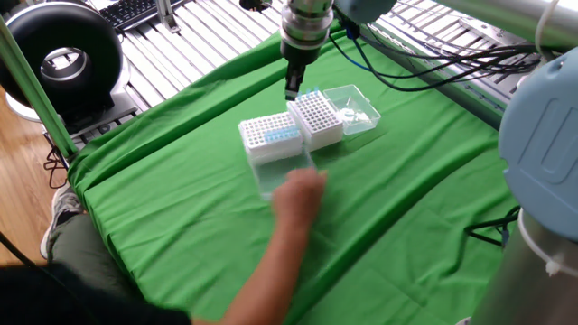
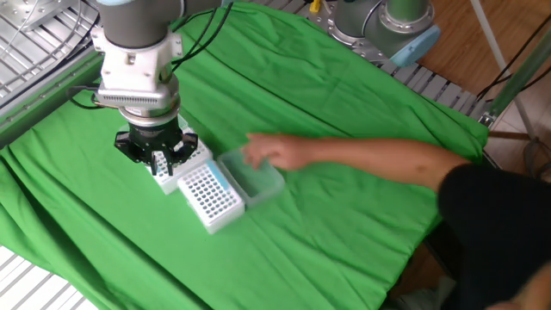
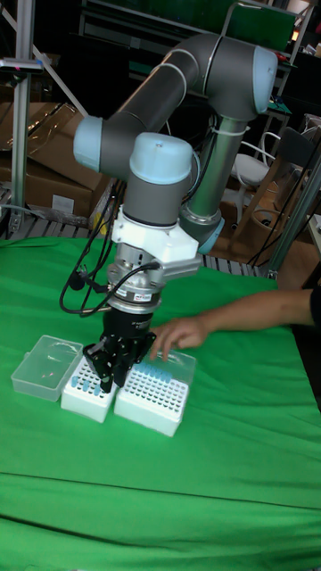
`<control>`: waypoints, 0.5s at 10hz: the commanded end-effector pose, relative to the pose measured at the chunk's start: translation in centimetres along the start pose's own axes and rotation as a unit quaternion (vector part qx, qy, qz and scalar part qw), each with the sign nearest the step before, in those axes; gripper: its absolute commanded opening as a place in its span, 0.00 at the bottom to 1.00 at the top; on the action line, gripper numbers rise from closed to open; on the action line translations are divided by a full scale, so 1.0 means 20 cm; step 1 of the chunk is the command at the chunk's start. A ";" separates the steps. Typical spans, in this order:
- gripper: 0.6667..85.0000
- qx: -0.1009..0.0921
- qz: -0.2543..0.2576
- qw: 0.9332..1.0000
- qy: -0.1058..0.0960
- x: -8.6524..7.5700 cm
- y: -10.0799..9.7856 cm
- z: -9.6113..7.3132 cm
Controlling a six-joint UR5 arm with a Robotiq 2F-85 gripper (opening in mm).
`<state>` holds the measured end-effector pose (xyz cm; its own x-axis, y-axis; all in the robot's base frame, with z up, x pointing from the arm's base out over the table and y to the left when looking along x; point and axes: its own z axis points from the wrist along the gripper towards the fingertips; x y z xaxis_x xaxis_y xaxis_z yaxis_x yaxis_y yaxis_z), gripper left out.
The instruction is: Insert a medium pipette tip into the holder for medium pipette tips
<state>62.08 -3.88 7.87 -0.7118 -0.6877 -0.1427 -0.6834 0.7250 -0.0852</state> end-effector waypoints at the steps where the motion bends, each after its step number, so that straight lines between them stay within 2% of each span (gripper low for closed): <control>1: 0.36 -0.008 -0.066 0.998 -0.015 -0.01 0.01 0.01; 3: 0.36 -0.004 -0.100 0.995 -0.022 0.01 0.00 0.04; 5: 0.36 0.006 -0.126 0.992 -0.017 0.03 -0.03 0.04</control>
<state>62.01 -4.17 7.21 -0.5773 -0.8030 -0.1479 -0.7972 0.5935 -0.1105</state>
